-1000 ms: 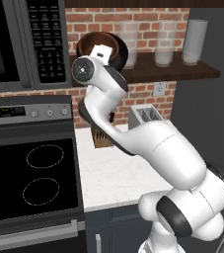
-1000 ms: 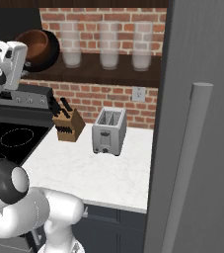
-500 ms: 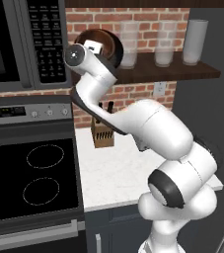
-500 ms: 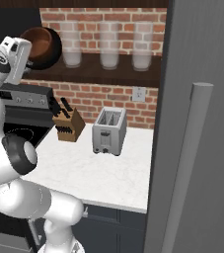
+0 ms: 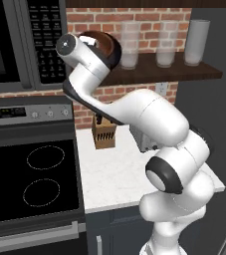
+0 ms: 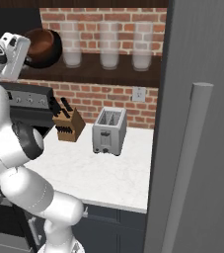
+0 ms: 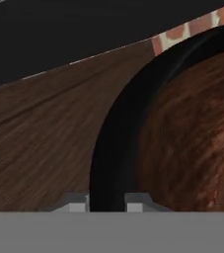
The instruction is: Pick up the bowls on the counter and stack them on top of one another in the open cabinet. Place the smaller bowl on top of the larger bowl.
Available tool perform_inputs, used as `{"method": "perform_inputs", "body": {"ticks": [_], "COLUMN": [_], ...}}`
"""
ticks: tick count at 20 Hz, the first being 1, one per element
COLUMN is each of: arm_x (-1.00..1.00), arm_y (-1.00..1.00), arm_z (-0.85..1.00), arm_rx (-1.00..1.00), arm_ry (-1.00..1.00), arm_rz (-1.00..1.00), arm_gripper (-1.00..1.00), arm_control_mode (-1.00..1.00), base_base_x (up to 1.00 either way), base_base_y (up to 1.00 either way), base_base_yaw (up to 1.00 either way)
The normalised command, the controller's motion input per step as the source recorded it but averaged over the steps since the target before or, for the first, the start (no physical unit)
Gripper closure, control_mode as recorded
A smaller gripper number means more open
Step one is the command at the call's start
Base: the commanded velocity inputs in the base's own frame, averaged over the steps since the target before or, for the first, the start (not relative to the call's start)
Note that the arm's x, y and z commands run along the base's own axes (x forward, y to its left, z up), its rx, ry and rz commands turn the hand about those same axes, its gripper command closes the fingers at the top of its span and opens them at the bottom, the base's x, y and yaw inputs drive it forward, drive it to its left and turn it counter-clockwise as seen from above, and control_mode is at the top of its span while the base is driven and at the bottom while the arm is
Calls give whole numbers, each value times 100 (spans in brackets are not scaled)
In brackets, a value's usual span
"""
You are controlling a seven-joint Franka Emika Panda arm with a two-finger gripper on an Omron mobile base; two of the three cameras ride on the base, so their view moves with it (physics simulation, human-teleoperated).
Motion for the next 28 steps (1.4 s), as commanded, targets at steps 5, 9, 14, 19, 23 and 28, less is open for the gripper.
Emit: {"method": "perform_inputs", "body": {"ticks": [5,9,14,19,23,28], "arm_x": [-12,-47,-96,-100,-100,-100], "arm_y": [0,0,0,-28,-75,-99], "arm_z": [0,0,0,-28,-97,-100], "arm_rx": [0,0,0,3,15,15], "arm_ry": [0,-7,-26,-48,-55,-38], "arm_rz": [0,0,0,0,0,0], "arm_gripper": [-100,-100,-100,-100,-100,-100], "arm_control_mode": [-100,-100,-100,-100,-100,-100], "base_base_x": [0,0,0,0,0,0], "base_base_y": [0,0,0,0,0,0], "base_base_yaw": [0,0,0,0,0,0]}}
